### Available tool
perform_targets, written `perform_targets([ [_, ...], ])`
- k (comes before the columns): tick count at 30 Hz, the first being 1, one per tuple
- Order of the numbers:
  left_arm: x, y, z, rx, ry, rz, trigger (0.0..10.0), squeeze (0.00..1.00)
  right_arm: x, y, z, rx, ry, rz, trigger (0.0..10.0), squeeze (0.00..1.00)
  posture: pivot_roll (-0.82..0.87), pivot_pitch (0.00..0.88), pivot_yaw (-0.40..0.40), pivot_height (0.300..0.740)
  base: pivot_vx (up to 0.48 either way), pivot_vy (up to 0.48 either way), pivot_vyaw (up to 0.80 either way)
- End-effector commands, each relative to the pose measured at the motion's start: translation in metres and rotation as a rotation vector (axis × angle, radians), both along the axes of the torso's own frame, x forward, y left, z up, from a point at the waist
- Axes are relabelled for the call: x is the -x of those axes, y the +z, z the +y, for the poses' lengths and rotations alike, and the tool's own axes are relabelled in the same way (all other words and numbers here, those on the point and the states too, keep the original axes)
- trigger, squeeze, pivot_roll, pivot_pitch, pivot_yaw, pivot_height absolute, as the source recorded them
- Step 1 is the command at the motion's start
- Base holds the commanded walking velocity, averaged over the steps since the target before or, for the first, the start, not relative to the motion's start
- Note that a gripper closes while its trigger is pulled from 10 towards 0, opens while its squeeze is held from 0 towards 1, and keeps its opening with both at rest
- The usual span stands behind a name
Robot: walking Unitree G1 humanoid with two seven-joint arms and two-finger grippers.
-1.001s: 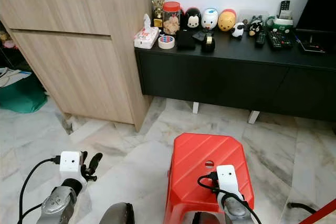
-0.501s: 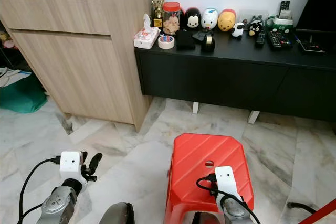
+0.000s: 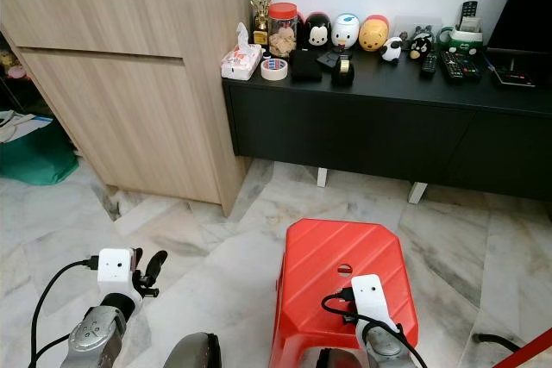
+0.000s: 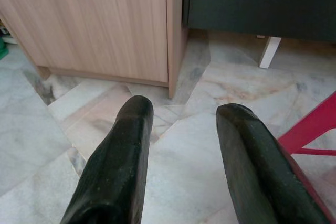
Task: Hang keys on a hook
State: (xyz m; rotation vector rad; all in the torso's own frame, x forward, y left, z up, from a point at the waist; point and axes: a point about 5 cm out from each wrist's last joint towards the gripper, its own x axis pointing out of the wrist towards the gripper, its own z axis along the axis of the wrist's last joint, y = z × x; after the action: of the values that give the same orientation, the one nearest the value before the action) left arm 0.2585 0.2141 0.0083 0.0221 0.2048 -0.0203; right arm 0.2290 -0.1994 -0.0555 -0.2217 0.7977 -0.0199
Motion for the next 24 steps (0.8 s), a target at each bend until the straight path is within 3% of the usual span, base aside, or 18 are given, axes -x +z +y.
perform_targets([
  [1, 0.001, -0.002, 0.001, -0.017, -0.005, 0.013, 10.0, 0.00, 0.003, -0.002, -0.002, 0.010, -0.012, 0.018, 0.0, 0.00, 0.03, 0.000, -0.002, 0.617, 0.000, 0.000, 0.00],
  [16, -0.001, -0.001, 0.002, -0.026, 0.004, 0.011, 10.0, 0.00, 0.001, -0.001, -0.004, 0.021, -0.018, 0.022, 0.0, 0.00, 0.03, 0.000, -0.002, 0.617, 0.000, 0.000, 0.00],
  [24, -0.002, -0.001, 0.002, -0.026, 0.009, 0.012, 10.0, 0.00, -0.011, 0.009, -0.004, -0.022, -0.039, -0.062, 0.0, 0.00, 0.03, 0.000, -0.006, 0.617, 0.000, 0.000, 0.00],
])
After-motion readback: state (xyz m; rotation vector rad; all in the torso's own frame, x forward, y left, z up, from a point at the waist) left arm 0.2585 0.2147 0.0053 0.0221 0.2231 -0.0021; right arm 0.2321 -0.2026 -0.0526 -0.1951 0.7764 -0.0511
